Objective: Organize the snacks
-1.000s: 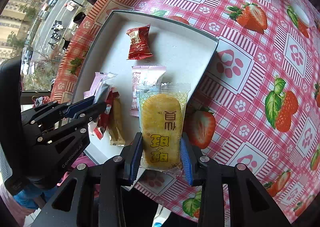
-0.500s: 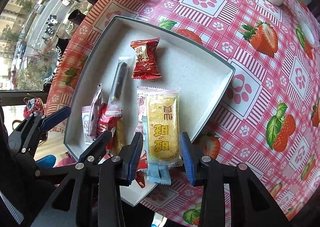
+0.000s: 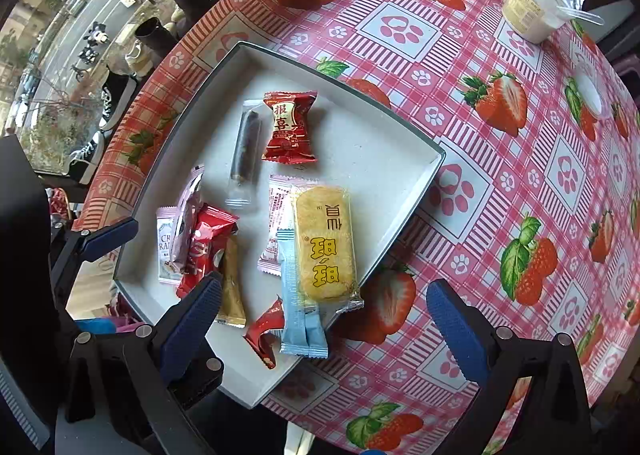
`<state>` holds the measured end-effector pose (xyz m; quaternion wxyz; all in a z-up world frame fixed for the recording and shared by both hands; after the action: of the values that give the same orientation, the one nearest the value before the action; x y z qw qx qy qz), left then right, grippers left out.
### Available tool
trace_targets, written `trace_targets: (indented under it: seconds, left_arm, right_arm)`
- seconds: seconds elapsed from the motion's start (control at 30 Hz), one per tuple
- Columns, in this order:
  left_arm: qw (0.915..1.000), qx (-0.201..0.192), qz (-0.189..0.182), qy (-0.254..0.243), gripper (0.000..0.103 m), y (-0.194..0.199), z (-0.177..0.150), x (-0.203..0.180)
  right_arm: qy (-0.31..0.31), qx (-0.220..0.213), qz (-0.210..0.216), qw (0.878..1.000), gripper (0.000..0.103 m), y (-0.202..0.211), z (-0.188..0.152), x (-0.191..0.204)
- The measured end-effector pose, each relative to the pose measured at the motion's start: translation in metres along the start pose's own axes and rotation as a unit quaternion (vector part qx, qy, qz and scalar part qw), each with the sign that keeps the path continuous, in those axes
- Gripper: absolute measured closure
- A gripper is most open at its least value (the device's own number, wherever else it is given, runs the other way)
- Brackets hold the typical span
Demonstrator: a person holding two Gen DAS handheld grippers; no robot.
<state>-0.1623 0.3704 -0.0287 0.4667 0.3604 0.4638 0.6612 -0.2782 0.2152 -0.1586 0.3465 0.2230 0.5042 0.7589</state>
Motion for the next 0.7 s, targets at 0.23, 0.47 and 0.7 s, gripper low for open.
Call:
trace_targets:
  seconds: [0.23, 0.47, 0.7]
  left_arm:
    - [0.9999, 0.001, -0.001, -0.014, 0.02, 0.008, -0.006, -0.009]
    - [0.9999, 0.007, -0.006, -0.013, 0.02, 0.009, -0.008, -0.013]
    - [0.9999, 0.01, -0.009, -0.01, 0.02, 0.01, -0.008, -0.013]
  right_arm:
    - [-0.003, 0.001, 0.003, 1.0, 0.0, 0.006, -0.008, -0.002]
    - [-0.003, -0.001, 0.001, 1.0, 0.0, 0.01, -0.01, -0.003]
    - [-0.003, -0.006, -0.001, 1.0, 0.0, 0.013, -0.01, -0.003]
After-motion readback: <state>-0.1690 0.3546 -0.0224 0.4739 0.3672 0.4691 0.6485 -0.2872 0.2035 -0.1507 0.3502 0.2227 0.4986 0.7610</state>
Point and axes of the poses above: each gripper's, at about its wrist camera, not at the fingertips, and y roughly against the way its jaws point, x to its left, z to its top, the point moved 9 cm from there along -y, roughly the way its jaws point, and after that the axes turned 14 degrees about -x, right-handed, at the moved point
